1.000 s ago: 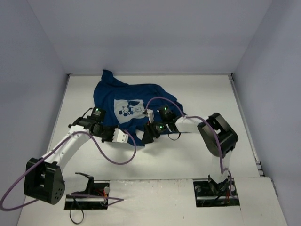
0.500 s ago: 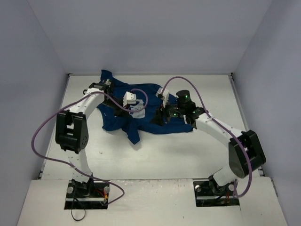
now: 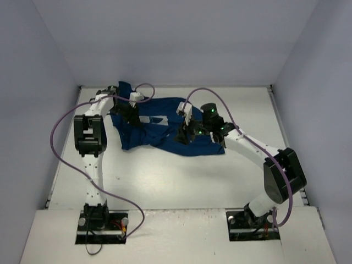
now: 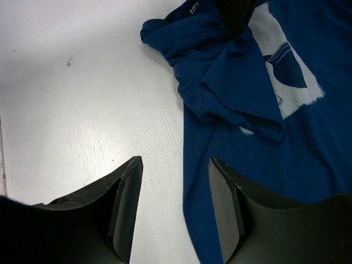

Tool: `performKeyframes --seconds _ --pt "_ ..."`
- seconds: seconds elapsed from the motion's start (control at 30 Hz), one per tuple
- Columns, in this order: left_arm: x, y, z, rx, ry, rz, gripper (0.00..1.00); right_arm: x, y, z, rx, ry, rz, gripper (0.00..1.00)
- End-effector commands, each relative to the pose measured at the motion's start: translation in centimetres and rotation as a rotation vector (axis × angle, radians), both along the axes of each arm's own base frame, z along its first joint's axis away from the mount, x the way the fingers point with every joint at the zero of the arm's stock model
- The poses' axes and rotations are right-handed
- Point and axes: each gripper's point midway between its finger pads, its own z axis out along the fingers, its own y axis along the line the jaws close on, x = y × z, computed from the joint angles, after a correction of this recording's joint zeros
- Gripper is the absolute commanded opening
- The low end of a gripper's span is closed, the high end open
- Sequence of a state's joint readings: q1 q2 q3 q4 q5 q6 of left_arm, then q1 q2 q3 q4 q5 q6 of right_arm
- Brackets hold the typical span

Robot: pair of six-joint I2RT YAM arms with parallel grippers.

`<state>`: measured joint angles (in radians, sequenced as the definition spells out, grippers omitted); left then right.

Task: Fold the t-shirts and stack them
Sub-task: Flatten out the tshirt

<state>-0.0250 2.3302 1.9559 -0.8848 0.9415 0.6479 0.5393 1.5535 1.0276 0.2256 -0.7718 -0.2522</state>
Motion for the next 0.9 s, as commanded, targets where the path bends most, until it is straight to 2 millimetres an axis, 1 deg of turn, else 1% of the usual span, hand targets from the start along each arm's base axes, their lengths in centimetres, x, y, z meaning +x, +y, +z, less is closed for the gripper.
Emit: performKeyframes --seconds 0.0,0.03,0.07,0.1,0.17,0.2,0.23,0.33,0.37,0.4,0.43,0.5,0.53,0.57,0.67,0.7,0.8,0.83,0.87 --pt "-0.1 0.2 5.9 -0.048 -0.172 -0.057 0.52 1.8 1.3 2.5 0.038 -0.098 0.016 0.49" --pt "-0.8 0.3 7.0 -0.039 -0.224 -0.088 0.55 2.0 1.1 2.5 0.037 -0.096 0.009 0.48" --pt "-1.4 0.4 8.2 -0.030 -0.283 -0.121 0.56 2.2 0.6 2.4 0.036 -0.091 -0.005 0.48" --pt "-1.7 0.3 9.0 -0.018 -0.346 -0.162 0.56 2.5 -0.2 2.2 0.032 -0.083 -0.026 0.48" --pt "-2.6 0.0 11.8 0.002 -0.463 -0.220 0.56 2.8 -1.6 1.7 0.019 -0.071 -0.061 0.48" --pt "-3.1 -0.2 12.6 0.018 -0.511 -0.253 0.56 3.0 -2.7 1.1 0.001 -0.066 -0.081 0.47" --pt "-3.2 -0.2 12.3 0.023 -0.526 -0.271 0.56 2.9 -3.5 0.7 -0.013 -0.044 -0.097 0.47" --pt "-5.4 -2.1 13.5 0.114 -0.688 -0.446 0.50 2.1 -8.0 -2.8 -0.197 0.010 -0.150 0.42" --pt "-5.8 -1.8 13.0 0.135 -0.676 -0.448 0.50 2.4 -8.4 -2.7 -0.199 0.009 -0.161 0.41" --pt "-7.1 -2.9 11.7 0.149 -0.694 -0.533 0.44 2.3 -10.6 -4.1 -0.291 0.037 -0.194 0.40" --pt "-8.0 -3.7 11.3 0.172 -0.712 -0.593 0.41 1.7 -12.4 -5.3 -0.366 0.071 -0.214 0.39" --pt "-9.2 -4.2 9.2 0.202 -0.713 -0.686 0.38 1.9 -15.2 -6.3 -0.433 0.073 -0.252 0.38" --pt "-9.8 -4.8 8.4 0.209 -0.726 -0.748 0.36 1.5 -16.7 -6.8 -0.499 0.063 -0.244 0.37" --pt "-10.2 -5.1 7.6 0.216 -0.729 -0.790 0.34 1.2 -17.6 -7.2 -0.538 0.059 -0.241 0.37" --pt "-10.9 -5.6 5.5 0.237 -0.729 -0.886 0.33 0.5 -19.8 -8.0 -0.623 0.041 -0.229 0.37" --pt "-10.6 -5.8 5.1 0.237 -0.724 -0.896 0.33 0.2 -20.5 -8.3 -0.644 0.042 -0.219 0.37" --pt "-10.1 -5.9 3.8 0.256 -0.723 -0.942 0.33 -0.3 -21.5 -9.0 -0.683 0.041 -0.195 0.38" --pt "-9.6 -5.9 3.7 0.267 -0.735 -0.955 0.33 -0.4 -21.8 -9.3 -0.690 0.053 -0.193 0.38" --pt "-9.5 -5.8 3.2 0.276 -0.731 -0.968 0.33 -0.4 -21.8 -9.3 -0.691 0.052 -0.191 0.38"
